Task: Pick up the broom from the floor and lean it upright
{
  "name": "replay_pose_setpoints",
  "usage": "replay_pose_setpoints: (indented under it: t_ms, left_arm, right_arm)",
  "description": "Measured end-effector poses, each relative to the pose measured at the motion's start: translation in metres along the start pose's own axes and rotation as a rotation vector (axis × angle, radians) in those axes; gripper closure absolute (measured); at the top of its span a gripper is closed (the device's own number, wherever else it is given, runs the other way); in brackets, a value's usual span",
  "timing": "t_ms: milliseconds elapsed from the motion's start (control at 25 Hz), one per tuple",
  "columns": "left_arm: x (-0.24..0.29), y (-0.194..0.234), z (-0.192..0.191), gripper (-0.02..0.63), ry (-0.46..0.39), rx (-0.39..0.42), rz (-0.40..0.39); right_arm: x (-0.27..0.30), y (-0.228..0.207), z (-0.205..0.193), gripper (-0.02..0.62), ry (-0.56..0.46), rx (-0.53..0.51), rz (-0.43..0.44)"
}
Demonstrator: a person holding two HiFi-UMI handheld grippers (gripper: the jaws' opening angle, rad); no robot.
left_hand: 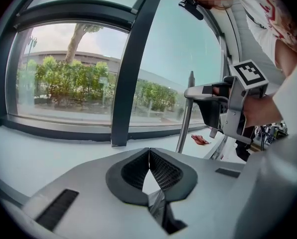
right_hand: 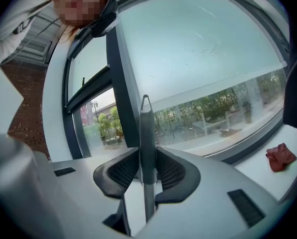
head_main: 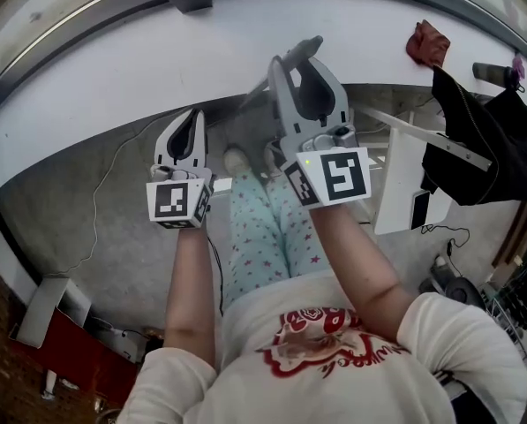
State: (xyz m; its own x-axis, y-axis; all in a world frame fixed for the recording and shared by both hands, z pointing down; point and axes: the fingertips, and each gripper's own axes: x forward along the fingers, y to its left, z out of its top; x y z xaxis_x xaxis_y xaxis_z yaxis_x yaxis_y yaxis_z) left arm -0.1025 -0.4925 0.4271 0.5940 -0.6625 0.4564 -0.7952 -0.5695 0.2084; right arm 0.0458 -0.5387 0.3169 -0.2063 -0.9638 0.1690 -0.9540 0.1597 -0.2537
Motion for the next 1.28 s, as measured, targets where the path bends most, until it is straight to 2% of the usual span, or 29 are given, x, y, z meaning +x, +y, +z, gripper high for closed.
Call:
replay_pose_setpoints:
  t_ms: [240, 400, 1000, 1120, 1200, 1280]
  left_arm:
    - [0.017, -0.017, 0.007, 0.584, 0.022, 0.032, -0.040]
    - [0.021, -0.026, 0.009, 0.584, 0.013, 0.022, -0.037]
    - [0.009, -0.044, 0.015, 0.584, -0.023, 0.027, -0.017]
    - [0.006, -0.053, 0.030, 0.584, -0.066, 0.006, -0.007]
    - [0.005, -0.060, 0.040, 0.584, -0.096, 0.003, -0.006]
    - [0.004, -0.064, 0.049, 0.584, -0.100, 0.001, 0.010]
  right_arm:
    - [0.002, 0.000, 0.005, 0.447, 0.000, -0.112, 0.079]
    - [-0.001, 0.003, -0.002, 0.422, 0.026, -0.106, 0.106]
    - [-0.017, 0.007, -0.005, 0.422, 0.050, -0.133, 0.144]
    - [-0.020, 0.018, -0.004, 0.425, 0.057, -0.151, 0.184]
    - [-0.021, 0.023, 0.004, 0.456, 0.036, -0.145, 0.199]
    - [-0.024, 0.029, 0.007, 0.565, 0.036, -0.155, 0.225]
